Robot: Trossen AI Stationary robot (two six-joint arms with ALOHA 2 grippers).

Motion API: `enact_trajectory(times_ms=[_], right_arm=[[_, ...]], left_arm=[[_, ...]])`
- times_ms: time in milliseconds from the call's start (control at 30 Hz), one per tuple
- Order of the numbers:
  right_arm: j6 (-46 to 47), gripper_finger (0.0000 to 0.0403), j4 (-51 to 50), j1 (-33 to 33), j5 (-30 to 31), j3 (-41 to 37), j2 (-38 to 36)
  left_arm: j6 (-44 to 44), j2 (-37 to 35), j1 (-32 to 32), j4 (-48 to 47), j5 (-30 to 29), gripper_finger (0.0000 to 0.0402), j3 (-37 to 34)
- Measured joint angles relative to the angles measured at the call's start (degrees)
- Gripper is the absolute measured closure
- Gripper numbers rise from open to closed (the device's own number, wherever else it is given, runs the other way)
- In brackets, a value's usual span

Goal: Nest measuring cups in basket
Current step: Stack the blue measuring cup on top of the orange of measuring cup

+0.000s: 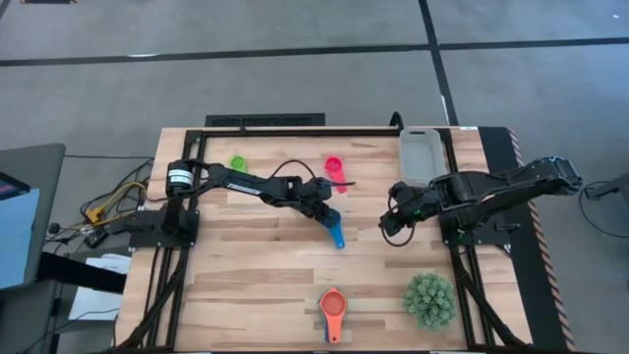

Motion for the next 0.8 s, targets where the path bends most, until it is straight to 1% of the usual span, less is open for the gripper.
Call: enact_trajectory(times_ms=[100, 200, 267, 333, 433, 500, 567, 667, 800], right_arm=[[0.0, 0.0227, -0.1, 0.6, 0.0, 0.0, 0.0], [-0.3, 0.0228, -0.4, 1.0, 0.0, 0.0, 0.0], [-1.1, 0.0229, -0.6, 1.0, 0.0, 0.0, 0.0], [-2.0, 0.0231, -0.8, 1.0, 0.0, 0.0, 0.0], [-3.3, 0.0233, -0.9, 0.8, 0.0, 0.0, 0.0], [-3.8, 0.0234, -0.9, 0.8, 0.0, 0.0, 0.0], [-4.9, 0.0235, -0.9, 0.8, 0.0, 0.0, 0.0], [-6.7, 0.0234, -0.9, 0.8, 0.0, 0.0, 0.0], [-8.6, 0.0235, -0.8, 0.8, -0.1, 0.0, 0.0]], left_arm=[[0.6, -1.9, 0.1, -1.2, 4.4, 0.0394, 0.0], [3.8, -4.7, -0.9, -3.1, 9.9, 0.0398, 0.0], [5.0, -7.2, -2.8, -4.2, 11.4, 0.0398, 0.0], [4.5, -9.3, -5.8, -4.4, 11.4, 0.0398, 0.1], [-3.5, -11.3, -10.6, -4.1, 8.0, 0.0398, 0.1], [-8.9, -11.9, -13.9, -2.9, 4.4, 0.0398, 0.3], [-12.4, -12.1, -17.2, -3.9, 0.7, 0.0399, 1.5], [-15.7, -11.3, -22.0, -4.6, -5.0, 0.0399, 4.8], [-16.4, -8.7, -26.9, -9.9, -11.1, 0.0399, 11.3]])
